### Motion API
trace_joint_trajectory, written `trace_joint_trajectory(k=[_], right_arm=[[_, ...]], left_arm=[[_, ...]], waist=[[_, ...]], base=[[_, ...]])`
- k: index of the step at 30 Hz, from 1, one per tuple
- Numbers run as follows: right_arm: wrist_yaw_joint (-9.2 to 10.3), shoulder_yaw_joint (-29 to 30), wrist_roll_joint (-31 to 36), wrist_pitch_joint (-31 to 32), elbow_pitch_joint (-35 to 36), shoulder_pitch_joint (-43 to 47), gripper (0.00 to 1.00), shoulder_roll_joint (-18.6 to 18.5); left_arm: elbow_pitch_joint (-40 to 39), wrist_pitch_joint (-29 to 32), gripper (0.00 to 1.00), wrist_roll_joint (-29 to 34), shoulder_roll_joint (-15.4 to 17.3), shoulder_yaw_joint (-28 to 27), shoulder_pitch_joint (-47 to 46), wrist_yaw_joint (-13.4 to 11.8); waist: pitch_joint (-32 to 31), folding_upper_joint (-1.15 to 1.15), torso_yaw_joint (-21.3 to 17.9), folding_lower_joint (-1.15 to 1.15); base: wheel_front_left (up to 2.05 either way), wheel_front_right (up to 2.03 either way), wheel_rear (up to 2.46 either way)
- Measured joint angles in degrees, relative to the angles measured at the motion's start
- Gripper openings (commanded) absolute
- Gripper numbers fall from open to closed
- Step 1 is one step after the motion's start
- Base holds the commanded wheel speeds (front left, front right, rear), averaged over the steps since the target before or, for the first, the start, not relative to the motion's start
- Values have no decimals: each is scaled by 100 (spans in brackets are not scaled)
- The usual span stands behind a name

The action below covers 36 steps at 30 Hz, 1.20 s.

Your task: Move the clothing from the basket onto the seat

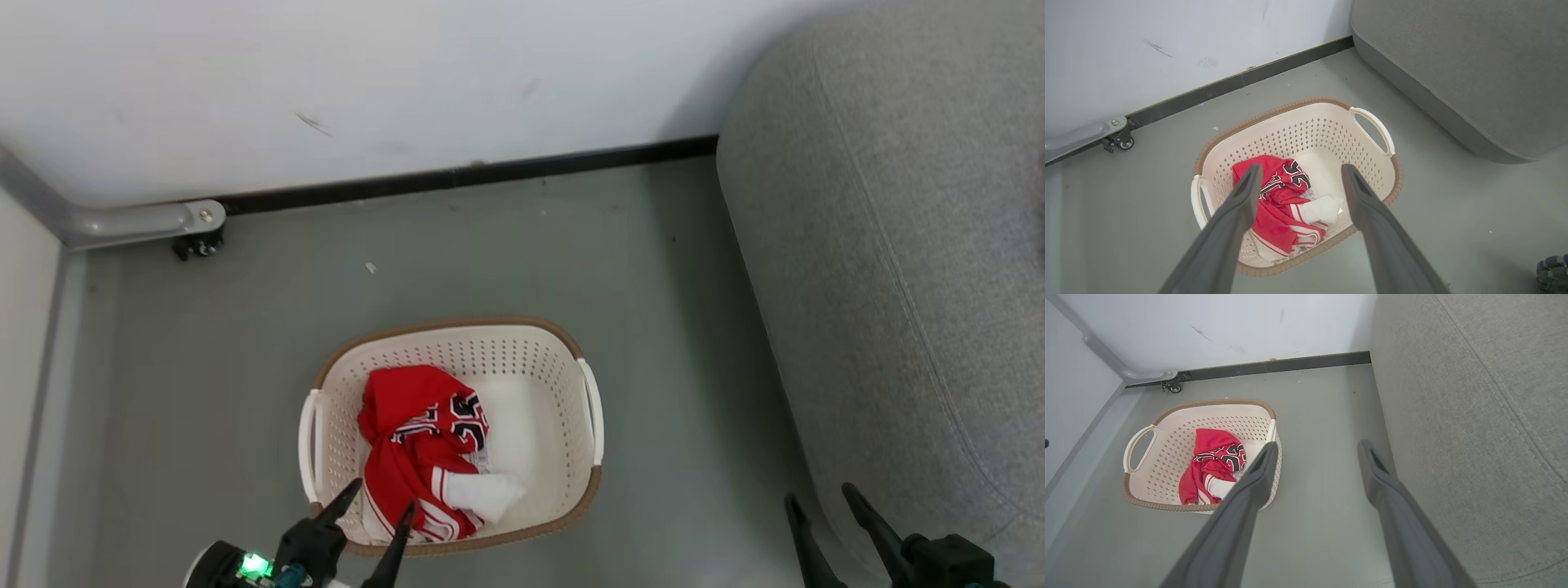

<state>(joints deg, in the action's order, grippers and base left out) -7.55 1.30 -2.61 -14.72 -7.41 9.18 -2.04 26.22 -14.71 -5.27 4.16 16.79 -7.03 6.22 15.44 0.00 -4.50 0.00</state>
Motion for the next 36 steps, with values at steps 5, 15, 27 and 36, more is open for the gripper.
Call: trace_joint_trajectory(k=[5, 15, 27, 36], right_arm=[[0, -137, -266, 1, 200, -32, 100, -5], [0, -422, -803, 1, 816, -384, 100, 9], [0, -902, -588, 1, 1006, -619, 100, 5], [0, -1154, -797, 1, 1125, -856, 100, 7]], left_arm=[[300, 1, 100, 1, 90, -51, -414, 3], [905, 281, 100, 9, 261, -119, -1252, 7], [1558, 619, 100, 530, 758, 96, -2109, 49], [2085, 1077, 100, 658, 942, 175, -2601, 49]], waist=[[324, 0, -159, 0], [951, 0, -544, 0], [1683, 0, -1029, 0], [2188, 0, -1385, 0]], base=[[0, 0, 0], [0, 0, 0], [0, 0, 0], [0, 0, 0]])
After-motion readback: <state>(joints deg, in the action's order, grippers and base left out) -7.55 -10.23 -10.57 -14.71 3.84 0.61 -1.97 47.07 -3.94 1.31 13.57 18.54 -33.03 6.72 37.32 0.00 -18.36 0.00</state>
